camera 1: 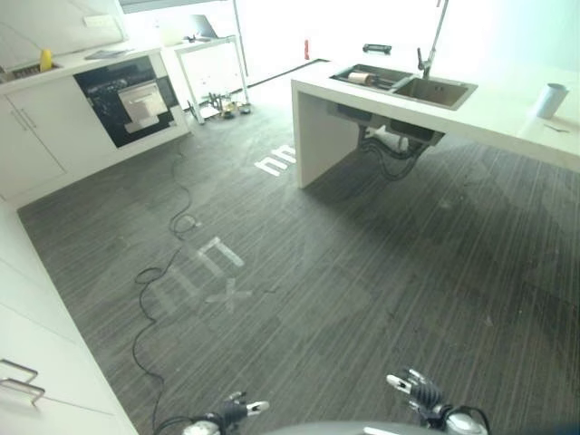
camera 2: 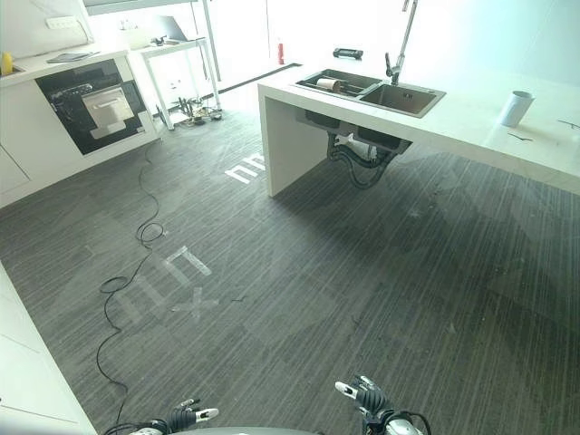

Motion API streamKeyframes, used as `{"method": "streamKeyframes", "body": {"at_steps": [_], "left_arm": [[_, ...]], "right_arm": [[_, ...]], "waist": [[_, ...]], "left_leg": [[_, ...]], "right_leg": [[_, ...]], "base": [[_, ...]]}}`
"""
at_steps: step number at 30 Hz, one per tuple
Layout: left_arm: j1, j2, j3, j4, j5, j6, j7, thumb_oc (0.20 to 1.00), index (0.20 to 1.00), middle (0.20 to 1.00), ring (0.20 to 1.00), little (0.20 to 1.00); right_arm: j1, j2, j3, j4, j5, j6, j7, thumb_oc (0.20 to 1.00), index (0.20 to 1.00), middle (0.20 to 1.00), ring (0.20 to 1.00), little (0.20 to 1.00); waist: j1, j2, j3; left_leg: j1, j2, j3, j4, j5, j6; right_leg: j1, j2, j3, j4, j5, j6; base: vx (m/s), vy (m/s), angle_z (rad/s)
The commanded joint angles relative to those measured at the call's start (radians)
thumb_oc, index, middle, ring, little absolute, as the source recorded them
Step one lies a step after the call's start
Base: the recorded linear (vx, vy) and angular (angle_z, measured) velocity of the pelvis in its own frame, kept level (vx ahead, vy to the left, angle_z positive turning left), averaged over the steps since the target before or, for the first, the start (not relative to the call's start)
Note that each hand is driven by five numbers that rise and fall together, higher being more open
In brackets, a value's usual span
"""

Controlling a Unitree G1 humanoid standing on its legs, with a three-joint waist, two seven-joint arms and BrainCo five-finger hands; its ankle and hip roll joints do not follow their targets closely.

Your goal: Place the dishes in the dishwasher.

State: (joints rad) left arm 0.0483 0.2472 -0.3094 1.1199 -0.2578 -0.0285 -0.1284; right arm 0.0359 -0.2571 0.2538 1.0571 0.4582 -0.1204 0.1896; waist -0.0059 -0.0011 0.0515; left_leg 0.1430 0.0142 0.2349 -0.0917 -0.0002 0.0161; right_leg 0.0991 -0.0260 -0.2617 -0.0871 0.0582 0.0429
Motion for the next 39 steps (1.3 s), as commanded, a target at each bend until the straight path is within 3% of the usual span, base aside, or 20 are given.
{"method": "streamKeyframes", "body": {"at_steps": [1, 5, 7, 9, 11, 14, 16, 20, 31, 34, 35, 37, 39], "left_arm": [[-0.055, -0.021, 0.006, 0.057, -0.007, -0.038, -0.018, 1.0, 1.0, 1.0, 1.0, 1.0], [-0.056, -0.021, -0.007, 0.047, -0.024, -0.08, -0.006, 1.0, 1.0, 1.0, 1.0, 1.0], [-0.059, -0.024, -0.005, 0.043, -0.081, -0.054, -0.03, 1.0, 1.0, 1.0, 1.0, 1.0], [-0.066, -0.026, -0.001, 0.051, -0.061, -0.001, -0.037, 1.0, 1.0, 1.0, 1.0, 1.0], [-0.069, -0.032, -0.007, 0.063, -0.016, 0.01, -0.038, 1.0, 1.0, 1.0, 1.0, 1.0], [-0.06, -0.05, -0.027, 0.079, -0.032, -0.026, 0.008, 1.0, 1.0, 1.0, 1.0, 1.0], [-0.06, -0.045, 0.001, 0.079, -0.067, -0.051, 0.035, 1.0, 1.0, 1.0, 1.0, 1.0], [-0.065, -0.041, 0.019, 0.064, -0.113, -0.11, 0.034, 1.0, 1.0, 1.0, 1.0, 1.0], [-0.064, -0.043, 0.049, 0.026, -0.221, -0.18, 0.018, 1.0, 1.0, 1.0, 1.0, 1.0], [-0.073, -0.028, 0.068, -0.067, -0.258, -0.176, 0.032, 1.0, 1.0, 1.0, 1.0, 1.0], [-0.09, -0.009, 0.087, -0.18, -0.278, -0.141, 0.057, 1.0, 1.0, 1.0, 1.0, 1.0], [-0.102, 0.001, 0.087, -0.243, -0.251, -0.13, 0.082, 1.0, 1.0, 1.0, 1.0, 1.0], [-0.105, 0.003, 0.086, -0.263, -0.253, -0.155, 0.084, 1.0, 1.0, 1.0, 1.0, 1.0]], "right_arm": [[-0.064, 0.029, -0.018, 0.05, 0.055, -0.043, 0.02, 1.0, 1.0, 1.0, 1.0, 1.0], [-0.065, 0.029, -0.018, 0.055, 0.054, -0.076, 0.002, 1.0, 1.0, 1.0, 1.0, 1.0], [-0.067, 0.028, -0.017, 0.044, 0.064, -0.072, -0.001, 1.0, 1.0, 1.0, 1.0, 1.0], [-0.068, 0.03, -0.016, 0.033, 0.086, -0.065, 0.001, 1.0, 1.0, 1.0, 1.0, 1.0], [-0.069, 0.036, -0.014, 0.038, 0.1, -0.057, 0.021, 1.0, 1.0, 1.0, 1.0, 1.0], [-0.07, 0.052, 0.005, 0.065, 0.078, -0.076, 0.052, 1.0, 1.0, 1.0, 1.0, 1.0], [-0.066, 0.047, 0.015, 0.035, 0.098, -0.131, 0.045, 1.0, 1.0, 1.0, 1.0, 1.0], [-0.066, 0.042, 0.006, 0.048, 0.114, -0.132, 0.076, 1.0, 1.0, 1.0, 1.0, 1.0], [-0.066, 0.045, -0.002, 0.018, 0.175, -0.143, 0.102, 1.0, 1.0, 1.0, 1.0, 1.0], [-0.063, 0.034, -0.002, -0.067, 0.193, -0.129, 0.09, 1.0, 1.0, 1.0, 1.0, 1.0], [-0.066, 0.022, -0.002, -0.169, 0.22, -0.096, 0.061, 1.0, 1.0, 1.0, 1.0, 1.0], [-0.068, 0.006, 0.002, -0.24, 0.223, -0.069, 0.05, 1.0, 1.0, 1.0, 1.0, 1.0], [-0.082, -0.008, 0.015, -0.279, 0.203, -0.054, 0.04, 1.0, 1.0, 1.0, 1.0, 1.0]], "waist": [[-0.008, -0.013, -0.003], [-0.009, -0.013, -0.006], [-0.008, -0.014, -0.005], [-0.006, -0.016, -0.005], [-0.006, -0.017, -0.006], [0.001, -0.02, -0.008], [0.001, -0.021, 0.001], [0.003, -0.02, -0.001], [0.004, -0.022, 0.001], [0.001, -0.024, 0.01], [-0.003, -0.026, 0.019], [-0.007, -0.032, 0.027], [-0.001, -0.051, 0.048]], "left_leg": [[0.015, 0.023, 0.034, 0.004, -0.018, -0.051], [0.015, 0.024, 0.037, 0.004, -0.018, -0.054], [0.013, 0.024, 0.035, 0.004, -0.018, -0.053], [0.011, 0.022, 0.03, 0.004, -0.017, -0.052], [0.01, 0.022, 0.027, 0.004, -0.017, -0.053], [0.007, 0.021, 0.02, 0.004, -0.016, -0.052], [0.006, 0.02, 0.017, 0.004, -0.014, -0.052], [0.008, 0.016, 0.013, 0.004, -0.016, -0.05], [0.012, 0.016, 0.012, 0.004, -0.017, -0.049], [0.015, 0.022, 0.016, 0.004, -0.011, -0.051], [0.024, 0.033, 0.017, 0.004, -0.001, -0.055], [0.026, 0.03, 0.006, 0.037, 0.0, -0.062], [-0.071, 0.032, 0.019, 0.246, -0.021, -0.064]], "right_leg": [[0.045, -0.067, 0.016, 0.0, 0.0, 0.08], [0.043, -0.069, 0.012, 0.0, 0.002, 0.083], [0.042, -0.069, 0.011, 0.0, 0.002, 0.083], [0.042, -0.07, 0.007, 0.0, 0.003, 0.083], [0.042, -0.07, 0.005, 0.0, 0.003, 0.084], [0.043, -0.072, 0.001, 0.0, 0.003, 0.085], [0.044, -0.073, 0.0, 0.0, 0.004, 0.085], [0.048, -0.072, 0.002, 0.0, 0.002, 0.083], [0.055, -0.067, 0.003, 0.0, -0.002, 0.078], [0.059, -0.061, 0.004, 0.0, -0.003, 0.072], [0.064, -0.042, 0.011, 0.0, -0.01, 0.058], [0.064, -0.026, 0.033, 0.0, -0.014, 0.043], [0.064, -0.039, 0.029, 0.004, -0.013, 0.019]], "base": [[0.0, 0.0, 0.0], [0.0, 0.0, 0.0], [0.0, -0.018, 0.0], [0.0, -0.042, 0.01], [0.02, -0.042, 0.02], [0.03, -0.049, 0.04], [-0.01, -0.014, 0.03], [0.0, 0.0, 0.0], [0.0, -0.004, 0.0], [0.01, -0.1, 0.0], [0.05, -0.292, 0.01], [0.05, -0.265, 0.07], [0.02, -0.184, -0.14]]}}
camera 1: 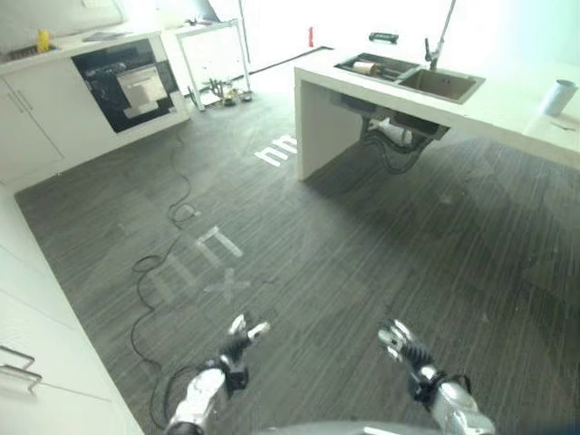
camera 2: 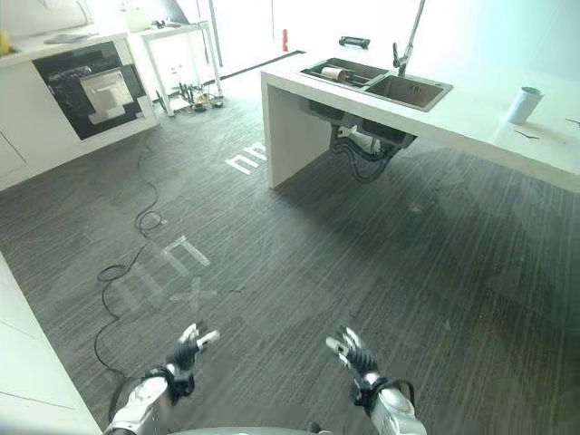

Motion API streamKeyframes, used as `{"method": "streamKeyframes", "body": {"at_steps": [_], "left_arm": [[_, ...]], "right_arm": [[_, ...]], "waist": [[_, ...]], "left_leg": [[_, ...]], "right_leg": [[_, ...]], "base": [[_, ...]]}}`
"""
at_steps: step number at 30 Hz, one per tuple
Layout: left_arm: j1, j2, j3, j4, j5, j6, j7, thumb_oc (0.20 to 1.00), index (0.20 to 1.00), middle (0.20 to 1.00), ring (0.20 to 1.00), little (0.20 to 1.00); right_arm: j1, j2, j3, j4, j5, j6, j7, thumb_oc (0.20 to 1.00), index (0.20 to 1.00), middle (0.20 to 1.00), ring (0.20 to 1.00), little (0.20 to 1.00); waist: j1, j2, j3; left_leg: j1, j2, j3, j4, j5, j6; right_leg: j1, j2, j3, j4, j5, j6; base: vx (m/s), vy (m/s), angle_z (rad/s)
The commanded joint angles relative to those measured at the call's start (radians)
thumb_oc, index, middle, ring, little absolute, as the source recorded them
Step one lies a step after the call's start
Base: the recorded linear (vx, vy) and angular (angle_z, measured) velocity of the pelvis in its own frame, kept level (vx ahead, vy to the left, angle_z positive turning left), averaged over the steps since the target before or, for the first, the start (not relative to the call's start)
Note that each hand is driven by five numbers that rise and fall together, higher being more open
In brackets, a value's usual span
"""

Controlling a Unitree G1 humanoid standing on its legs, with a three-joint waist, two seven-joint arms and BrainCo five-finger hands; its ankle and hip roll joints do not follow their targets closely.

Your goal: Place the dishes in the dishwasher.

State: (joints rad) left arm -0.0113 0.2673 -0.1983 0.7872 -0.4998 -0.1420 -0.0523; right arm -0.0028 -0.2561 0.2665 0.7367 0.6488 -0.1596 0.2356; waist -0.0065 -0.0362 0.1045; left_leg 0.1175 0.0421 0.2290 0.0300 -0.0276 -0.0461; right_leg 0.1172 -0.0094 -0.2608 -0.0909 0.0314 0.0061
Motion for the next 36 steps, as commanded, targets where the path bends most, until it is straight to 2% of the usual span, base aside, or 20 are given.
{"method": "streamKeyframes", "body": {"at_steps": [1, 3, 4, 5, 6, 7, 9, 12, 16, 19, 20, 21, 22, 23, 24, 25, 27, 31, 34, 36], "left_arm": [[-0.055, -0.016, -0.016, 0.05, -0.02, -0.039, -0.003, 1.0, 1.0, 1.0, 1.0, 1.0], [-0.044, -0.023, -0.003, 0.031, -0.005, -0.032, -0.018, 1.0, 1.0, 1.0, 1.0, 1.0], [-0.023, -0.027, -0.001, 0.005, -0.014, -0.035, -0.014, 1.0, 1.0, 1.0, 1.0, 1.0], [0.004, -0.032, -0.008, -0.03, -0.032, -0.026, 0.008, 1.0, 1.0, 1.0, 1.0, 1.0], [0.014, -0.035, -0.003, -0.03, -0.029, -0.032, 0.005, 1.0, 1.0, 1.0, 1.0, 1.0], [0.024, -0.036, 0.0, -0.028, -0.025, -0.042, 0.005, 1.0, 1.0, 1.0, 1.0, 1.0], [0.034, -0.03, 0.004, -0.005, -0.017, -0.055, 0.009, 1.0, 1.0, 1.0, 1.0, 1.0], [0.026, 0.003, 0.002, -0.017, 0.02, -0.037, -0.012, 1.0, 1.0, 1.0, 1.0, 1.0], [0.003, 0.043, -0.021, -0.033, 0.032, -0.014, -0.016, 1.0, 1.0, 1.0, 1.0, 1.0], [-0.011, 0.065, -0.03, -0.044, 0.043, -0.012, -0.009, 1.0, 1.0, 1.0, 1.0, 1.0], [-0.011, 0.065, -0.03, -0.044, 0.043, -0.012, -0.009, 1.0, 1.0, 1.0, 1.0, 1.0], [-0.01, 0.076, -0.027, -0.068, 0.011, -0.009, -0.006, 1.0, 1.0, 1.0, 1.0, 1.0], [-0.01, 0.079, -0.024, -0.078, 0.008, -0.003, -0.007, 1.0, 1.0, 1.0, 1.0, 1.0], [-0.011, 0.088, -0.019, -0.108, 0.008, 0.018, -0.012, 1.0, 1.0, 1.0, 1.0, 1.0], [-0.012, 0.089, -0.019, -0.117, 0.01, 0.023, -0.014, 1.0, 1.0, 1.0, 1.0, 1.0], [-0.001, 0.083, -0.026, -0.13, 0.02, 0.022, -0.02, 1.0, 1.0, 1.0, 1.0, 1.0], [0.011, 0.077, -0.034, -0.128, 0.026, 0.008, -0.022, 1.0, 1.0, 1.0, 1.0, 1.0], [0.017, 0.055, -0.045, -0.103, 0.028, -0.013, -0.029, 1.0, 1.0, 1.0, 1.0, 1.0], [-0.002, 0.027, -0.05, -0.087, 0.038, -0.011, -0.021, 1.0, 1.0, 1.0, 1.0, 1.0], [-0.013, 0.014, -0.048, -0.079, 0.027, -0.019, -0.02, 1.0, 1.0, 1.0, 1.0, 1.0]], "right_arm": [[-0.057, -0.024, 0.003, 0.027, 0.016, -0.011, -0.004, 1.0, 1.0, 1.0, 1.0, 1.0], [-0.063, -0.029, -0.007, 0.026, 0.017, -0.004, 0.002, 1.0, 1.0, 1.0, 1.0, 1.0], [-0.058, -0.028, -0.002, 0.002, -0.004, 0.007, 0.003, 1.0, 1.0, 1.0, 1.0, 1.0], [-0.014, -0.037, 0.006, -0.063, -0.019, 0.021, -0.02, 1.0, 1.0, 1.0, 1.0, 1.0], [0.0, -0.044, 0.001, -0.069, -0.02, 0.014, -0.017, 1.0, 1.0, 1.0, 1.0, 1.0], [0.008, -0.052, -0.006, -0.066, -0.024, 0.006, -0.008, 1.0, 1.0, 1.0, 1.0, 1.0], [0.007, -0.047, -0.021, -0.029, -0.008, 0.003, 0.008, 1.0, 1.0, 1.0, 1.0, 1.0], [0.018, -0.031, -0.032, -0.026, -0.009, -0.023, 0.005, 1.0, 1.0, 1.0, 1.0, 1.0], [0.021, -0.001, -0.027, -0.08, 0.021, -0.032, -0.049, 1.0, 1.0, 1.0, 1.0, 1.0], [0.029, 0.017, -0.014, -0.127, -0.005, -0.025, -0.061, 1.0, 1.0, 1.0, 1.0, 1.0], [0.029, 0.017, -0.014, -0.127, -0.005, -0.025, -0.061, 1.0, 1.0, 1.0, 1.0, 1.0], [0.025, 0.016, 0.001, -0.141, -0.009, -0.024, -0.06, 1.0, 1.0, 1.0, 1.0, 1.0], [0.027, 0.013, 0.0, -0.147, -0.009, -0.023, -0.06, 1.0, 1.0, 1.0, 1.0, 1.0], [0.036, 0.002, -0.005, -0.162, -0.002, -0.025, -0.052, 1.0, 1.0, 1.0, 1.0, 1.0], [0.038, -0.006, -0.009, -0.165, 0.006, -0.026, -0.045, 1.0, 1.0, 1.0, 1.0, 1.0], [0.041, -0.009, -0.021, -0.166, 0.009, -0.027, -0.039, 1.0, 1.0, 1.0, 1.0, 1.0], [0.038, -0.003, -0.027, -0.165, 0.009, -0.024, -0.044, 1.0, 1.0, 1.0, 1.0, 1.0], [0.022, -0.019, -0.029, -0.142, 0.035, -0.031, -0.038, 1.0, 1.0, 1.0, 1.0, 1.0], [0.004, -0.043, -0.023, -0.146, 0.024, -0.029, -0.015, 1.0, 1.0, 1.0, 1.0, 1.0], [-0.003, -0.053, -0.016, -0.149, 0.007, -0.03, 0.001, 1.0, 1.0, 1.0, 1.0, 1.0]], "waist": [[0.004, -0.02, 0.027], [0.019, -0.006, 0.045], [0.021, 0.01, 0.047], [0.024, 0.029, 0.056], [0.023, 0.029, 0.058], [0.02, 0.03, 0.051], [0.037, 0.025, 0.039], [0.058, 0.018, 0.008], [0.041, 0.012, -0.001], [0.034, 0.028, 0.001], [0.035, 0.028, 0.001], [0.009, 0.031, 0.015], [0.002, 0.031, 0.019], [-0.025, 0.022, 0.04], [-0.039, 0.012, 0.05], [-0.072, -0.002, 0.073], [-0.073, -0.002, 0.071], [-0.073, 0.007, 0.037], [-0.075, 0.016, 0.008], [-0.075, 0.01, -0.001]], "left_leg": [[-0.173, 0.039, -0.01, 0.349, 0.083, -0.023], [-0.222, 0.028, -0.038, 0.314, 0.128, -0.025], [-0.218, 0.069, -0.028, 0.189, 0.189, -0.048], [-0.233, 0.162, -0.032, -0.027, 0.33, -0.106], [-0.244, 0.185, -0.008, -0.055, 0.336, -0.114], [-0.233, 0.194, 0.04, -0.069, 0.314, -0.11], [-0.218, 0.152, 0.034, -0.068, 0.252, -0.075], [-0.205, 0.097, 0.033, -0.079, 0.203, -0.025], [-0.161, 0.003, 0.004, -0.099, 0.146, 0.054], [-0.118, -0.021, 0.007, -0.113, 0.114, 0.082], [-0.119, -0.022, 0.008, -0.113, 0.113, 0.082], [-0.075, -0.039, 0.004, -0.117, 0.091, 0.082], [-0.064, -0.042, -0.002, -0.117, 0.087, 0.08], [-0.022, -0.051, -0.027, -0.117, 0.065, 0.071], [0.002, -0.058, -0.036, -0.117, 0.046, 0.066], [0.085, -0.071, -0.059, -0.117, -0.031, 0.061], [0.108, -0.072, -0.06, -0.117, -0.057, 0.063], [0.135, -0.074, -0.059, -0.078, -0.063, 0.055], [0.099, -0.055, -0.069, 0.1, -0.012, 0.015], [0.036, -0.047, -0.08, 0.294, 0.05, -0.01]], "right_leg": [[0.04, -0.046, 0.034, 0.024, 0.015, 0.023], [0.045, -0.027, 0.069, 0.039, 0.006, 0.017], [0.058, -0.009, 0.089, 0.037, -0.009, 0.022], [0.096, -0.011, 0.099, 0.033, -0.029, 0.034], [0.103, -0.025, 0.083, 0.041, -0.038, 0.041], [0.106, -0.044, 0.055, 0.059, -0.053, 0.051], [0.134, -0.084, 0.045, 0.113, -0.104, 0.075], [0.165, -0.1, 0.032, 0.166, -0.141, 0.097], [0.056, -0.143, 0.066, 0.472, 0.007, 0.172], [-0.045, -0.174, 0.057, 0.656, 0.097, 0.185], [-0.046, -0.175, 0.058, 0.658, 0.096, 0.185], [-0.124, -0.108, 0.044, 0.591, 0.068, 0.168], [-0.14, -0.093, 0.042, 0.565, 0.064, 0.163], [-0.192, -0.086, 0.028, 0.429, 0.074, 0.152], [-0.221, -0.102, 0.015, 0.335, 0.096, 0.151], [-0.306, -0.16, 0.006, 0.19, 0.209, 0.181], [-0.308, -0.172, -0.006, 0.177, 0.202, 0.182], [-0.242, -0.129, -0.01, 0.162, 0.145, 0.14], [-0.183, -0.075, -0.008, 0.153, 0.083, 0.077], [-0.157, -0.057, -0.002, 0.16, 0.039, 0.039]], "base": [[0.12, -0.117, -0.14], [0.28, 0.104, -0.26], [0.68, 0.515, -0.89], [0.76, 0.624, -1.04], [0.69, 0.628, -0.5], [0.46, 0.467, -0.21], [0.41, 0.383, -0.02], [0.29, 0.221, -0.03], [0.22, 0.258, 0.08], [0.15, 0.185, 0.29], [0.27, 0.088, 0.23], [0.26, 0.017, 0.18], [0.45, -0.069, -0.05], [0.35, -0.158, -0.08], [0.67, -0.313, 0.13], [0.61, -0.276, 0.27], [0.43, -0.194, 0.42], [0.34, -0.208, 0.24], [0.28, -0.211, 0.17], [0.29, -0.237, -0.36]]}}
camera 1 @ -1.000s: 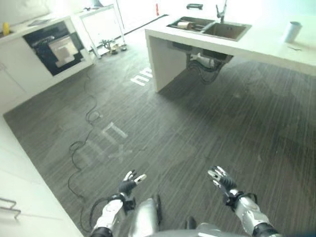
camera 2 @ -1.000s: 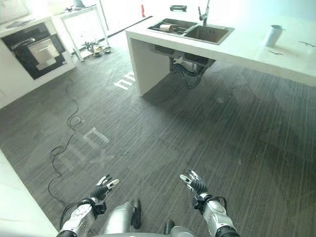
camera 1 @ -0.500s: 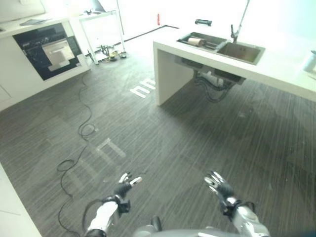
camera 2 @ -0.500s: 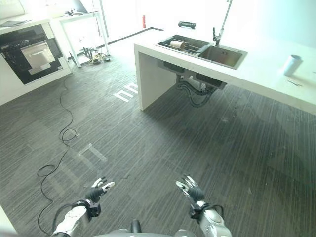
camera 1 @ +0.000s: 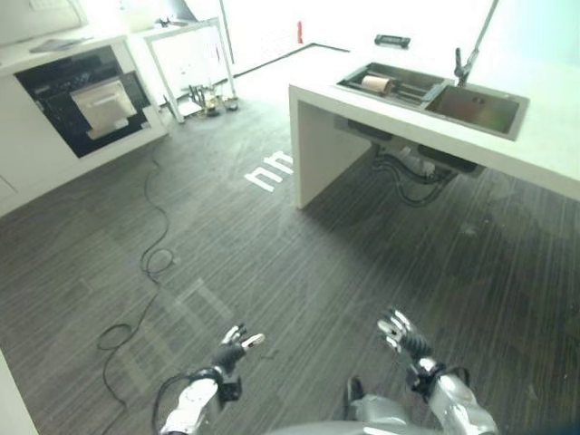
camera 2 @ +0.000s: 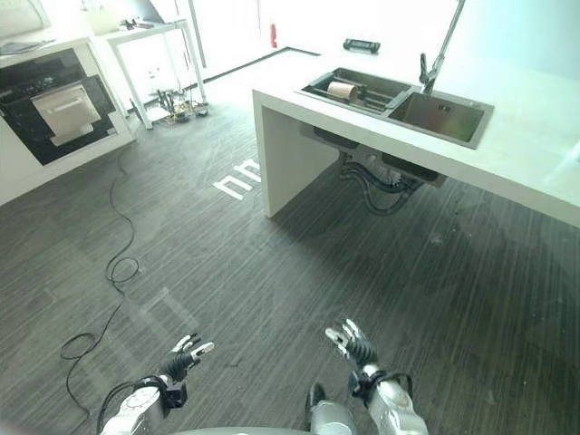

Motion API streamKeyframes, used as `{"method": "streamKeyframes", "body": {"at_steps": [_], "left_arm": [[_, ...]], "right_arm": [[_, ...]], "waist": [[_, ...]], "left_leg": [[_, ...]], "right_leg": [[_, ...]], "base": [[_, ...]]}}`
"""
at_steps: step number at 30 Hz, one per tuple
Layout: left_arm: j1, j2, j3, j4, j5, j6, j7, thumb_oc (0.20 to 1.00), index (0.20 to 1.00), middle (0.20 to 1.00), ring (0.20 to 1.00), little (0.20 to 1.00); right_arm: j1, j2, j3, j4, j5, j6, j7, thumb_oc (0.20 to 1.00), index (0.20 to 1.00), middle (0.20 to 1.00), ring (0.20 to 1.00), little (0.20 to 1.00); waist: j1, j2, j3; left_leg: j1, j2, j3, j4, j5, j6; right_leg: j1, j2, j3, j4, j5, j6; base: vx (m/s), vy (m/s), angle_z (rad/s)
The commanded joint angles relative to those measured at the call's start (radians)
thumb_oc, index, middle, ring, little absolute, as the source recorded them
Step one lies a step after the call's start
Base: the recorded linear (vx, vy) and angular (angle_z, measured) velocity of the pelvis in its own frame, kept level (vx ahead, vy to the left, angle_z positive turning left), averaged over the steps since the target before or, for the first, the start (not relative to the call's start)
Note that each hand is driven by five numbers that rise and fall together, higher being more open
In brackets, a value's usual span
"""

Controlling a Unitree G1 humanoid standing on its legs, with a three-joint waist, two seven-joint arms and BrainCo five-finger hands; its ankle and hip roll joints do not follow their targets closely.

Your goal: Place the dishes in the dishwasher.

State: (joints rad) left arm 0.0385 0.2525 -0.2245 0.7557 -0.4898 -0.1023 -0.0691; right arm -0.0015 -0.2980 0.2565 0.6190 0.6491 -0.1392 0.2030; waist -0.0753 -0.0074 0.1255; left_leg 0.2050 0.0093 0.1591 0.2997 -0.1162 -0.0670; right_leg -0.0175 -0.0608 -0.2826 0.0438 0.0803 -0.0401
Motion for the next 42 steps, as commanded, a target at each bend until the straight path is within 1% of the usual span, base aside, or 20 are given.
{"method": "streamKeyframes", "body": {"at_steps": [1, 3, 5, 6, 7, 9, 10, 13, 17, 18, 19, 22, 23, 24, 25, 29, 30, 31, 38, 42], "left_arm": [[-0.062, 0.029, -0.022, -0.051, 0.015, -0.058, -0.012, 1.0, 1.0, 1.0, 1.0, 1.0], [-0.069, 0.029, -0.026, -0.068, 0.025, -0.036, -0.015, 1.0, 1.0, 1.0, 1.0, 1.0], [-0.066, 0.026, -0.029, -0.077, 0.045, -0.036, -0.02, 1.0, 1.0, 1.0, 1.0, 1.0], [-0.047, 0.03, -0.029, -0.097, 0.03, -0.04, -0.015, 1.0, 1.0, 1.0, 1.0, 1.0], [-0.009, 0.039, -0.016, -0.12, -0.009, -0.046, -0.005, 1.0, 1.0, 1.0, 1.0, 1.0], [0.019, 0.046, -0.006, -0.141, -0.018, -0.049, -0.007, 1.0, 1.0, 1.0, 1.0, 1.0], [0.018, 0.048, 0.008, -0.134, -0.027, -0.062, -0.029, 1.0, 1.0, 1.0, 1.0, 1.0], [0.008, 0.045, 0.005, -0.125, -0.025, -0.063, -0.032, 1.0, 1.0, 1.0, 1.0, 1.0], [-0.045, 0.057, -0.015, -0.105, -0.024, -0.062, -0.007, 1.0, 1.0, 1.0, 1.0, 1.0], [-0.065, 0.078, -0.011, -0.095, -0.025, -0.054, -0.017, 1.0, 1.0, 1.0, 1.0, 1.0], [-0.074, 0.086, -0.015, -0.097, -0.022, -0.053, -0.017, 1.0, 1.0, 1.0, 1.0, 1.0], [-0.084, 0.094, -0.015, -0.098, -0.028, -0.055, -0.011, 1.0, 1.0, 1.0, 1.0, 1.0], [-0.087, 0.099, -0.014, -0.103, -0.029, -0.051, -0.006, 1.0, 1.0, 1.0, 1.0, 1.0], [-0.076, 0.105, -0.005, -0.107, -0.027, -0.052, 0.006, 1.0, 1.0, 1.0, 1.0, 1.0], [-0.073, 0.104, -0.003, -0.106, -0.028, -0.053, 0.008, 1.0, 1.0, 1.0, 1.0, 1.0], [-0.055, 0.108, 0.015, -0.111, -0.038, -0.058, 0.006, 1.0, 1.0, 1.0, 1.0, 1.0], [-0.049, 0.116, 0.026, -0.13, -0.033, -0.045, 0.003, 1.0, 1.0, 1.0, 1.0, 1.0], [-0.046, 0.115, 0.034, -0.142, -0.011, -0.039, 0.007, 1.0, 1.0, 1.0, 1.0, 1.0], [-0.06, 0.096, 0.001, -0.137, -0.008, -0.057, -0.001, 1.0, 1.0, 1.0, 1.0, 1.0], [-0.063, 0.074, 0.011, -0.115, -0.002, -0.059, -0.013, 1.0, 1.0, 1.0, 1.0, 1.0]], "right_arm": [[0.0, -0.02, -0.007, -0.028, -0.001, -0.06, 0.047, 1.0, 1.0, 1.0, 1.0, 1.0], [0.002, -0.025, -0.013, -0.026, 0.015, -0.063, 0.045, 1.0, 1.0, 1.0, 1.0, 1.0], [-0.01, -0.02, -0.01, -0.013, 0.02, -0.069, 0.046, 1.0, 1.0, 1.0, 1.0, 1.0], [-0.022, -0.017, -0.009, -0.016, 0.009, -0.059, 0.041, 1.0, 1.0, 1.0, 1.0, 1.0], [-0.023, -0.012, 0.004, -0.023, -0.003, -0.051, 0.026, 1.0, 1.0, 1.0, 1.0, 1.0], [-0.01, -0.01, 0.014, -0.034, -0.013, -0.052, 0.027, 1.0, 1.0, 1.0, 1.0, 1.0], [0.02, -0.015, 0.007, -0.044, -0.023, -0.06, 0.033, 1.0, 1.0, 1.0, 1.0, 1.0], [0.026, -0.016, 0.0, -0.037, -0.017, -0.068, 0.031, 1.0, 1.0, 1.0, 1.0, 1.0], [0.031, -0.006, -0.015, -0.009, 0.002, -0.082, 0.022, 1.0, 1.0, 1.0, 1.0, 1.0], [0.035, 0.016, -0.02, -0.029, 0.022, -0.081, -0.011, 1.0, 1.0, 1.0, 1.0, 1.0], [0.035, 0.025, -0.021, -0.039, 0.021, -0.084, -0.021, 1.0, 1.0, 1.0, 1.0, 1.0], [0.042, 0.036, -0.026, -0.054, 0.016, -0.087, -0.03, 1.0, 1.0, 1.0, 1.0, 1.0], [0.048, 0.042, -0.027, -0.066, 0.011, -0.086, -0.04, 1.0, 1.0, 1.0, 1.0, 1.0], [0.062, 0.05, -0.024, -0.08, 0.008, -0.084, -0.047, 1.0, 1.0, 1.0, 1.0, 1.0], [0.062, 0.05, -0.023, -0.078, 0.006, -0.083, -0.045, 1.0, 1.0, 1.0, 1.0, 1.0], [0.055, 0.04, -0.024, -0.073, 0.013, -0.076, -0.026, 1.0, 1.0, 1.0, 1.0, 1.0], [0.058, 0.034, -0.028, -0.078, 0.016, -0.07, -0.016, 1.0, 1.0, 1.0, 1.0, 1.0], [0.051, 0.029, -0.022, -0.079, 0.016, -0.065, -0.001, 1.0, 1.0, 1.0, 1.0, 1.0], [0.003, 0.028, -0.016, -0.031, 0.041, -0.081, -0.033, 1.0, 1.0, 1.0, 1.0, 1.0], [0.008, 0.025, -0.017, -0.04, 0.027, -0.074, -0.036, 1.0, 1.0, 1.0, 1.0, 1.0]], "waist": [[-0.003, -0.026, -0.021], [0.009, -0.04, -0.012], [0.032, -0.037, -0.003], [0.047, -0.03, 0.003], [0.081, -0.01, 0.007], [0.1, -0.003, 0.016], [0.08, 0.001, 0.015], [0.067, 0.002, 0.008], [0.07, -0.003, -0.026], [0.063, -0.013, -0.033], [0.057, -0.013, -0.032], [0.048, -0.009, -0.033], [0.045, -0.005, -0.032], [0.05, 0.012, -0.023], [0.051, 0.015, -0.021], [0.041, 0.001, 0.001], [0.034, -0.011, 0.016], [0.02, -0.024, 0.039], [0.038, -0.023, -0.001], [0.033, -0.025, -0.033]], "left_leg": [[-0.121, 0.012, -0.006, 0.161, 0.19, -0.005], [-0.217, 0.039, -0.013, 0.232, 0.203, 0.003], [-0.256, 0.011, -0.037, 0.163, 0.169, 0.028], [-0.251, 0.02, -0.037, 0.04, 0.179, 0.025], [-0.274, 0.027, -0.104, -0.211, 0.222, 0.003], [-0.291, 0.065, -0.118, -0.331, 0.299, -0.029], [-0.298, 0.139, 0.013, -0.361, 0.324, -0.049], [-0.284, 0.159, 0.08, -0.363, 0.327, -0.052], [-0.227, 0.096, 0.08, -0.387, 0.261, -0.001], [-0.208, 0.04, 0.054, -0.387, 0.22, 0.047], [-0.199, 0.023, 0.047, -0.387, 0.206, 0.066], [-0.193, -0.001, 0.037, -0.387, 0.191, 0.091], [-0.189, -0.012, 0.032, -0.387, 0.183, 0.104], [-0.167, -0.022, 0.026, -0.387, 0.166, 0.12], [-0.163, -0.023, 0.024, -0.387, 0.163, 0.119], [-0.127, -0.03, 0.027, -0.387, 0.148, 0.105], [-0.101, -0.031, 0.026, -0.387, 0.133, 0.092], [-0.045, -0.034, 0.025, -0.387, 0.091, 0.081], [-0.011, -0.027, 0.058, -0.387, 0.075, 0.057], [-0.017, -0.032, 0.076, -0.387, 0.074, 0.055]], "right_leg": [[0.006, 0.006, 0.028, 0.031, -0.045, 0.056], [0.036, 0.008, 0.044, 0.026, -0.058, 0.042], [0.07, 0.023, 0.088, 0.013, -0.065, 0.049], [0.094, 0.036, 0.126, -0.003, -0.074, 0.059], [0.137, 0.055, 0.2, -0.026, -0.091, 0.079], [0.183, 0.053, 0.229, -0.053, -0.099, 0.086], [0.203, 0.02, 0.164, -0.068, -0.102, 0.103], [0.206, 0.008, 0.127, -0.071, -0.103, 0.108], [0.224, -0.026, 0.087, -0.006, -0.144, 0.134], [0.174, -0.046, 0.112, 0.12, -0.096, 0.169], [0.14, -0.052, 0.125, 0.19, -0.068, 0.187], [0.095, -0.055, 0.14, 0.291, -0.039, 0.206], [0.069, -0.049, 0.142, 0.369, -0.013, 0.213], [-0.023, -0.06, 0.117, 0.568, 0.038, 0.215], [-0.041, -0.067, 0.112, 0.585, 0.042, 0.213], [-0.09, -0.049, 0.058, 0.442, 0.036, 0.201], [-0.105, -0.067, 0.023, 0.309, 0.055, 0.199], [-0.157, -0.116, -0.009, 0.185, 0.131, 0.213], [-0.009, -0.086, -0.056, -0.048, 0.079, 0.193], [0.062, -0.045, -0.03, -0.111, 0.054, 0.167]], "base": [[0.29, -0.235, -0.36], [0.23, -0.148, -0.18], [0.25, 0.029, -0.73], [0.49, 0.291, -1.18], [0.54, 0.357, -1.11], [0.46, 0.364, -1.64], [0.31, 0.328, -1.64], [0.17, 0.218, -0.37], [0.3, 0.325, 0.62], [0.33, 0.397, 0.5], [0.26, 0.336, 0.21], [0.1, 0.186, 0.63], [0.2, 0.361, 0.8], [0.17, 0.292, 0.44], [0.14, 0.222, -0.02], [0.13, -0.022, -0.16], [0.25, -0.209, -0.23], [0.22, -0.222, -0.25], [0.09, -0.138, 0.11], [0.07, -0.061, -0.03]]}}
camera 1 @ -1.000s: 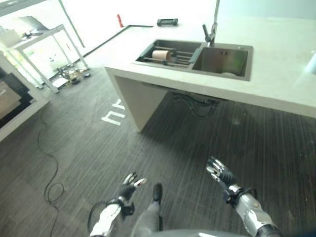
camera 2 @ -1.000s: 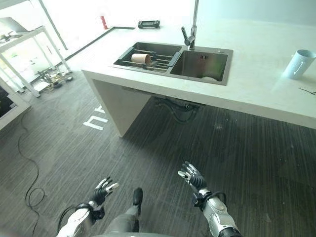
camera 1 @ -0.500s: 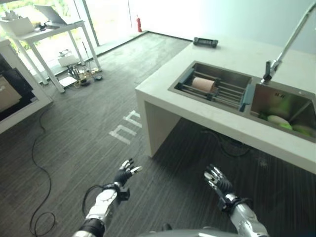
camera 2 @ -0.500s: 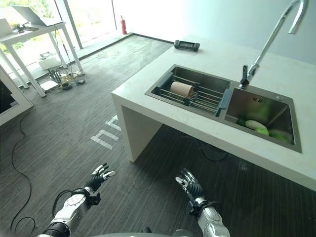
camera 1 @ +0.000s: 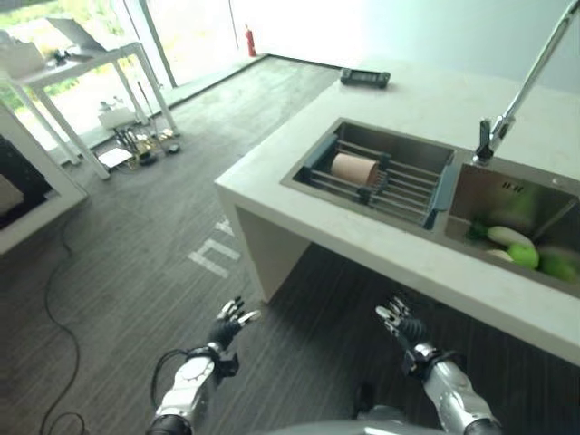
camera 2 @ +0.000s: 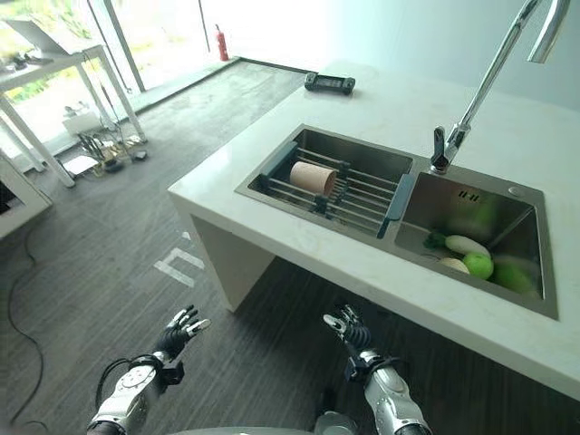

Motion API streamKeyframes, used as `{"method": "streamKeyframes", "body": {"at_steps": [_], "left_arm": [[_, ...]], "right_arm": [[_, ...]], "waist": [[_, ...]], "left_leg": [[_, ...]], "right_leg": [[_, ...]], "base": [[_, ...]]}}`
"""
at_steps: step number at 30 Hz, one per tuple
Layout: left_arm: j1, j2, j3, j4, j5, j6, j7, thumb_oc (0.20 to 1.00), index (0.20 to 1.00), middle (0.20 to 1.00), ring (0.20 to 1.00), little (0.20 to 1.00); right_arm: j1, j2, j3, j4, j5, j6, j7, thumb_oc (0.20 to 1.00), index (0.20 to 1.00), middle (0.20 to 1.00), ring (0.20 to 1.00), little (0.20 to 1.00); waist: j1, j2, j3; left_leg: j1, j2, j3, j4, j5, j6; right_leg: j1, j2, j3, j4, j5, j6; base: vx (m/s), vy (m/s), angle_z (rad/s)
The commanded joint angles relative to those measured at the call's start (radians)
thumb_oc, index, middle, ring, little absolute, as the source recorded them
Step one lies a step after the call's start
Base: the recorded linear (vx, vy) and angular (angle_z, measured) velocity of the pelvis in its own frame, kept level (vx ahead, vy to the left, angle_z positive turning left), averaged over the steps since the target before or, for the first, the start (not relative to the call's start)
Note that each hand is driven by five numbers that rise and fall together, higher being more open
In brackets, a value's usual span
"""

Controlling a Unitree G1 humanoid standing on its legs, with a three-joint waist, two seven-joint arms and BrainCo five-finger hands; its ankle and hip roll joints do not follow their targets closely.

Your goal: Place the dishes in the dishwasher.

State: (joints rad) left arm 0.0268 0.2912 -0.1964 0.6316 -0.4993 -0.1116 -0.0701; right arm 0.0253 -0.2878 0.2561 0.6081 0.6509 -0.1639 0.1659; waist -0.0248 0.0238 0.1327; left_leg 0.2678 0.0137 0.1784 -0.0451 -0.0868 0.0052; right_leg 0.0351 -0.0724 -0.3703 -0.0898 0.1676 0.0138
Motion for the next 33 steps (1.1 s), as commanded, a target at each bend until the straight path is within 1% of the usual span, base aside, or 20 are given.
{"method": "streamKeyframes", "body": {"at_steps": [1, 5, 6, 9, 11, 12, 13, 14, 15, 16, 18, 19, 20, 21, 22, 23, 24, 27, 28, 33], "left_arm": [[-0.052, 0.035, -0.017, 0.01, 0.007, -0.05, -0.012, 1.0, 1.0, 1.0, 1.0, 1.0], [-0.054, 0.029, -0.015, 0.01, 0.004, -0.052, -0.007, 1.0, 1.0, 1.0, 1.0, 1.0], [-0.058, 0.029, -0.009, 0.021, 0.005, -0.054, -0.012, 1.0, 1.0, 1.0, 1.0, 1.0], [-0.065, 0.024, -0.008, 0.043, 0.004, -0.065, -0.015, 1.0, 1.0, 1.0, 1.0, 1.0], [-0.077, 0.018, -0.006, 0.064, -0.003, -0.078, -0.01, 1.0, 1.0, 1.0, 1.0, 1.0], [-0.088, 0.014, -0.008, 0.077, -0.007, -0.082, -0.005, 1.0, 1.0, 1.0, 1.0, 1.0], [-0.111, 0.007, -0.013, 0.101, -0.01, -0.089, -0.001, 1.0, 1.0, 1.0, 1.0, 1.0], [-0.125, 0.002, -0.013, 0.114, -0.016, -0.092, -0.001, 1.0, 1.0, 1.0, 1.0, 1.0], [-0.134, 0.001, -0.006, 0.125, -0.018, -0.087, -0.007, 1.0, 1.0, 1.0, 1.0, 1.0], [-0.132, 0.001, -0.003, 0.123, -0.017, -0.081, -0.008, 1.0, 1.0, 1.0, 1.0, 1.0], [-0.12, 0.002, 0.007, 0.117, -0.015, -0.076, -0.011, 1.0, 1.0, 1.0, 1.0, 1.0], [-0.095, 0.004, 0.011, 0.099, -0.027, -0.078, -0.009, 1.0, 1.0, 1.0, 1.0, 1.0], [-0.07, 0.007, 0.01, 0.089, -0.045, -0.088, -0.005, 1.0, 1.0, 1.0, 1.0, 1.0], [-0.053, 0.009, 0.012, 0.087, -0.055, -0.096, -0.007, 1.0, 1.0, 1.0, 1.0, 1.0], [-0.043, 0.009, 0.011, 0.084, -0.048, -0.1, -0.026, 1.0, 1.0, 1.0, 1.0, 1.0], [-0.045, 0.009, 0.009, 0.08, -0.042, -0.095, -0.03, 1.0, 1.0, 1.0, 1.0, 1.0], [-0.059, 0.011, -0.004, 0.084, -0.036, -0.083, -0.034, 1.0, 1.0, 1.0, 1.0, 1.0], [-0.07, 0.014, -0.012, 0.11, -0.034, -0.097, -0.031, 1.0, 1.0, 1.0, 1.0, 1.0], [-0.072, 0.02, -0.012, 0.128, -0.036, -0.11, -0.034, 1.0, 1.0, 1.0, 1.0, 1.0], [-0.067, 0.029, -0.011, 0.142, -0.024, -0.122, -0.037, 1.0, 1.0, 1.0, 1.0, 1.0]], "right_arm": [[-0.018, 0.014, -0.017, -0.029, 0.025, -0.049, 0.001, 1.0, 1.0, 1.0, 1.0, 1.0], [-0.012, 0.013, -0.025, -0.015, 0.008, -0.036, 0.005, 1.0, 1.0, 1.0, 1.0, 1.0], [-0.006, 0.005, -0.025, 0.013, -0.031, -0.03, -0.006, 1.0, 1.0, 1.0, 1.0, 1.0], [-0.009, -0.003, -0.02, 0.061, -0.065, -0.037, -0.012, 1.0, 1.0, 1.0, 1.0, 1.0], [-0.01, -0.013, -0.02, 0.12, -0.093, -0.03, -0.009, 1.0, 1.0, 1.0, 1.0, 1.0], [-0.008, -0.016, -0.022, 0.148, -0.101, -0.022, -0.006, 1.0, 1.0, 1.0, 1.0, 1.0], [-0.006, -0.019, -0.026, 0.202, -0.098, -0.034, 0.01, 1.0, 1.0, 1.0, 1.0, 1.0], [-0.004, -0.023, -0.029, 0.23, -0.097, -0.044, 0.021, 1.0, 1.0, 1.0, 1.0, 1.0], [0.001, -0.027, -0.035, 0.268, -0.097, -0.067, 0.037, 1.0, 1.0, 1.0, 1.0, 1.0], [0.002, -0.027, -0.037, 0.278, -0.099, -0.072, 0.041, 1.0, 1.0, 1.0, 1.0, 1.0], [-0.008, -0.026, -0.04, 0.305, -0.104, -0.076, 0.053, 1.0, 1.0, 1.0, 1.0, 1.0], [-0.028, -0.025, -0.036, 0.314, -0.124, -0.062, 0.054, 1.0, 1.0, 1.0, 1.0, 1.0], [-0.037, -0.025, -0.025, 0.311, -0.133, -0.049, 0.046, 1.0, 1.0, 1.0, 1.0, 1.0], [-0.04, -0.026, -0.019, 0.322, -0.128, -0.052, 0.047, 1.0, 1.0, 1.0, 1.0, 1.0], [-0.04, -0.027, -0.027, 0.332, -0.11, -0.058, 0.045, 1.0, 1.0, 1.0, 1.0, 1.0], [-0.037, -0.027, -0.031, 0.336, -0.105, -0.065, 0.044, 1.0, 1.0, 1.0, 1.0, 1.0], [-0.025, -0.029, -0.041, 0.34, -0.087, -0.076, 0.044, 1.0, 1.0, 1.0, 1.0, 1.0], [-0.008, -0.02, -0.054, 0.353, -0.086, -0.085, 0.06, 1.0, 1.0, 1.0, 1.0, 1.0], [-0.002, -0.013, -0.057, 0.36, -0.096, -0.088, 0.065, 1.0, 1.0, 1.0, 1.0, 1.0], [0.016, 0.009, -0.058, 0.347, -0.096, -0.09, 0.046, 1.0, 1.0, 1.0, 1.0, 1.0]], "waist": [[-0.017, -0.056, -0.041], [-0.021, -0.055, -0.05], [-0.022, -0.056, -0.053], [-0.024, -0.056, -0.054], [-0.029, -0.057, -0.055], [-0.036, -0.06, -0.056], [-0.045, -0.065, -0.052], [-0.045, -0.071, -0.042], [-0.042, -0.075, -0.026], [-0.039, -0.075, -0.021], [-0.022, -0.068, -0.011], [-0.005, -0.058, -0.007], [0.012, -0.046, -0.008], [0.027, -0.04, -0.004], [0.032, -0.043, -0.002], [0.029, -0.042, -0.004], [0.015, -0.037, -0.014], [0.003, -0.025, -0.029], [0.002, -0.023, -0.036], [0.005, -0.037, -0.051]], "left_leg": [[-0.08, -0.036, 0.058, -0.042, 0.045, -0.017], [-0.087, -0.032, 0.072, -0.042, 0.052, -0.02], [-0.093, -0.032, 0.077, -0.042, 0.06, -0.021], [-0.091, -0.032, 0.08, -0.042, 0.062, -0.022], [-0.098, -0.035, 0.077, -0.013, 0.055, -0.024], [-0.114, -0.036, 0.073, 0.028, 0.041, -0.027], [-0.157, -0.026, 0.071, 0.161, 0.053, -0.039], [-0.214, -0.017, 0.05, 0.314, 0.098, -0.052], [-0.304, 0.005, 0.004, 0.482, 0.143, -0.063], [-0.328, 0.012, -0.013, 0.507, 0.156, -0.063], [-0.356, 0.01, -0.052, 0.468, 0.164, -0.053], [-0.331, 0.025, -0.076, 0.329, 0.171, -0.051], [-0.321, 0.047, -0.133, 0.186, 0.2, -0.063], [-0.33, 0.061, -0.187, 0.133, 0.24, -0.079], [-0.306, 0.06, -0.187, 0.082, 0.202, -0.073], [-0.295, 0.067, -0.172, 0.057, 0.191, -0.075], [-0.251, 0.083, -0.142, -0.009, 0.192, -0.081], [-0.2, 0.064, -0.151, -0.042, 0.16, -0.074], [-0.188, 0.049, -0.155, -0.042, 0.141, -0.066], [-0.185, 0.019, -0.144, -0.042, 0.113, -0.04]], "right_leg": [[0.01, -0.033, 0.06, 0.022, -0.034, 0.112], [0.032, -0.015, 0.084, 0.01, -0.052, 0.102], [0.046, 0.0, 0.106, 0.003, -0.065, 0.093], [0.054, 0.012, 0.123, 0.003, -0.077, 0.087], [0.064, 0.027, 0.155, 0.003, -0.092, 0.075], [0.066, 0.034, 0.176, 0.003, -0.098, 0.066], [0.064, 0.039, 0.183, 0.017, -0.111, 0.047], [0.061, 0.034, 0.187, 0.041, -0.122, 0.029], [0.056, 0.033, 0.205, 0.076, -0.141, 0.008], [0.056, 0.036, 0.214, 0.087, -0.146, 0.003], [0.065, 0.047, 0.254, 0.109, -0.161, 0.002], [0.084, 0.056, 0.295, 0.112, -0.178, 0.01], [0.101, 0.06, 0.334, 0.107, -0.188, 0.02], [0.115, 0.061, 0.364, 0.104, -0.194, 0.025], [0.124, 0.039, 0.367, 0.102, -0.195, 0.039], [0.122, 0.031, 0.357, 0.101, -0.193, 0.043], [0.116, 0.011, 0.323, 0.099, -0.185, 0.056], [0.093, -0.009, 0.3, 0.104, -0.177, 0.072], [0.085, -0.015, 0.297, 0.101, -0.171, 0.08], [0.08, -0.034, 0.292, 0.075, -0.145, 0.101]], "base": [[0.02, -0.013, -0.13], [0.02, -0.031, -0.14], [0.04, -0.087, -0.23], [0.04, -0.068, -0.19], [0.05, -0.098, -0.11], [0.03, -0.16, -0.17], [0.03, -0.207, -0.1], [0.06, -0.217, 0.06], [0.08, -0.14, -0.18], [0.14, -0.029, -0.44], [0.19, 0.145, -0.52], [0.3, 0.369, -0.52], [0.36, 0.433, -1.18], [0.29, 0.411, -1.01], [0.18, 0.275, -1.36], [0.15, 0.327, -1.04], [0.13, 0.266, -0.98], [0.1, 0.189, 0.03], [0.08, 0.114, -0.09], [0.06, 0.062, -0.12]]}}
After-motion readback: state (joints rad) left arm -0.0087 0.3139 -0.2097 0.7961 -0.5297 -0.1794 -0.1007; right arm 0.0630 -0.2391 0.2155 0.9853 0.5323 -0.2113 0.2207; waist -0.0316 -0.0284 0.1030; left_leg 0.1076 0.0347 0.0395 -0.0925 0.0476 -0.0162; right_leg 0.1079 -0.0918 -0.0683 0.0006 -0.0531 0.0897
